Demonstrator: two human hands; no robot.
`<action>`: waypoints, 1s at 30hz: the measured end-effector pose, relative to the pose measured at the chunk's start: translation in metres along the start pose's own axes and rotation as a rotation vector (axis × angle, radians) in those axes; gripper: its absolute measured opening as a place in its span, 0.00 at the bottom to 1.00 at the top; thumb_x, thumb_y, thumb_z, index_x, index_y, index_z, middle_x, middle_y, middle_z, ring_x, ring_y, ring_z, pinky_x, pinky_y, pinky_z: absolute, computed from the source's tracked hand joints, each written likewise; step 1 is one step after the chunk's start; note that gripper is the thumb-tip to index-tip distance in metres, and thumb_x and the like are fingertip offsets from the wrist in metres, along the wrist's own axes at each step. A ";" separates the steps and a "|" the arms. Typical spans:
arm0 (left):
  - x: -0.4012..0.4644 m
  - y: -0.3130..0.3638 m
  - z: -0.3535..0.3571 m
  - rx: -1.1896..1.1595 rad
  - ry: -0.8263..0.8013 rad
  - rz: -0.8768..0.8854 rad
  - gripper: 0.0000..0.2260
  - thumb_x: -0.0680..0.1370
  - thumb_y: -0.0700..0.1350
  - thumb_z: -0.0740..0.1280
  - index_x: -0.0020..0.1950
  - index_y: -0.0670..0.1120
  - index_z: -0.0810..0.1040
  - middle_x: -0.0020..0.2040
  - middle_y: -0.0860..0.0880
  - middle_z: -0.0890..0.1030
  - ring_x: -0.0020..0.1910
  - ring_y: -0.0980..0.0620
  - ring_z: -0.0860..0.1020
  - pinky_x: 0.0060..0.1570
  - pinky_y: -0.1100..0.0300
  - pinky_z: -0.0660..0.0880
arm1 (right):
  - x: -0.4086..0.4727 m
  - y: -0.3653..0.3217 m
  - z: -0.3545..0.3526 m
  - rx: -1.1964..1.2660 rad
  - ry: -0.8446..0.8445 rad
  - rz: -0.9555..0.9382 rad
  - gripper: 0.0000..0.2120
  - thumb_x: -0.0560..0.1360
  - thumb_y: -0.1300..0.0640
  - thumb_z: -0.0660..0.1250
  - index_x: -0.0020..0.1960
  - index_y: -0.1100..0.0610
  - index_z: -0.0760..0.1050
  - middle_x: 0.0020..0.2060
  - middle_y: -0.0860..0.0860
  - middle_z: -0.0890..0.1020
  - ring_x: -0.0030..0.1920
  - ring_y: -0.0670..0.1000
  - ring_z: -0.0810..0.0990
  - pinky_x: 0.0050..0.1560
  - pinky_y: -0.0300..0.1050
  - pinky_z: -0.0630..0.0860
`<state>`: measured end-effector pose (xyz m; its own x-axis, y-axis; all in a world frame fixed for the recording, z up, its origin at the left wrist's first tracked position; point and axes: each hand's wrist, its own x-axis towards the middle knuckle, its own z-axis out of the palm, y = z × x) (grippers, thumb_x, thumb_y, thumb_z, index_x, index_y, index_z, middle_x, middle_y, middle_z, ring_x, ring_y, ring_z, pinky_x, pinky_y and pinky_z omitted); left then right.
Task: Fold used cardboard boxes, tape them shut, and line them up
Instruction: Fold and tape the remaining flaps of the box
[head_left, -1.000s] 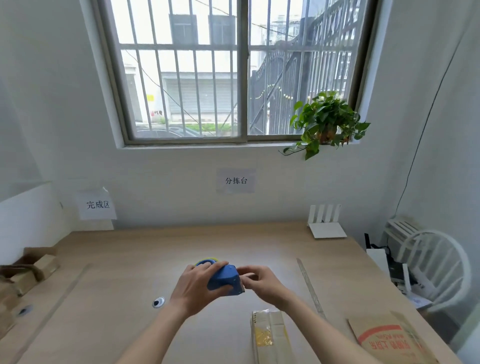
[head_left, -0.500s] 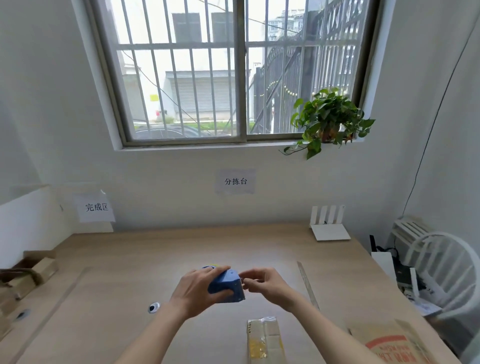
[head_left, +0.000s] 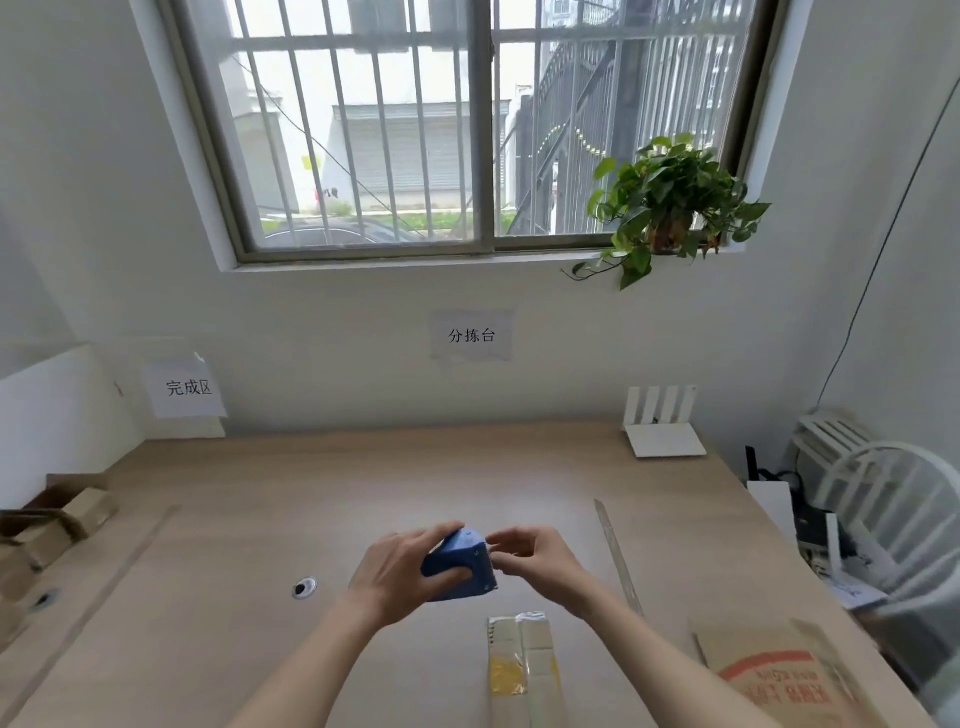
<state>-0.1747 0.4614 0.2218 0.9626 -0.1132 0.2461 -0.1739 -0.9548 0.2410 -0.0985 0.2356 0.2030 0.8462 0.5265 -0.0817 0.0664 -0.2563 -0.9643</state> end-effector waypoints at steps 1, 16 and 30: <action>0.000 -0.001 0.002 0.000 -0.015 0.005 0.30 0.73 0.72 0.56 0.73 0.62 0.67 0.61 0.60 0.80 0.52 0.54 0.79 0.45 0.62 0.68 | 0.001 0.003 0.002 -0.005 0.056 -0.003 0.13 0.75 0.56 0.76 0.57 0.60 0.84 0.46 0.53 0.87 0.48 0.50 0.86 0.52 0.45 0.83; -0.066 0.003 0.113 0.024 -0.323 -0.059 0.39 0.69 0.80 0.44 0.74 0.63 0.63 0.59 0.55 0.82 0.51 0.52 0.80 0.44 0.57 0.73 | -0.056 0.123 0.036 -0.105 0.071 0.230 0.04 0.77 0.59 0.72 0.48 0.55 0.86 0.39 0.49 0.86 0.38 0.44 0.82 0.41 0.38 0.81; -0.124 -0.004 0.152 0.051 -0.488 -0.163 0.27 0.76 0.72 0.53 0.71 0.63 0.69 0.53 0.57 0.83 0.41 0.58 0.76 0.41 0.62 0.70 | -0.121 0.225 -0.002 0.084 0.196 0.469 0.05 0.75 0.65 0.74 0.50 0.59 0.84 0.40 0.55 0.82 0.38 0.51 0.84 0.44 0.43 0.82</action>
<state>-0.2614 0.4376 0.0476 0.9633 -0.0650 -0.2603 -0.0146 -0.9815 0.1910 -0.1849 0.1129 -0.0035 0.8585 0.2067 -0.4693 -0.3800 -0.3582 -0.8528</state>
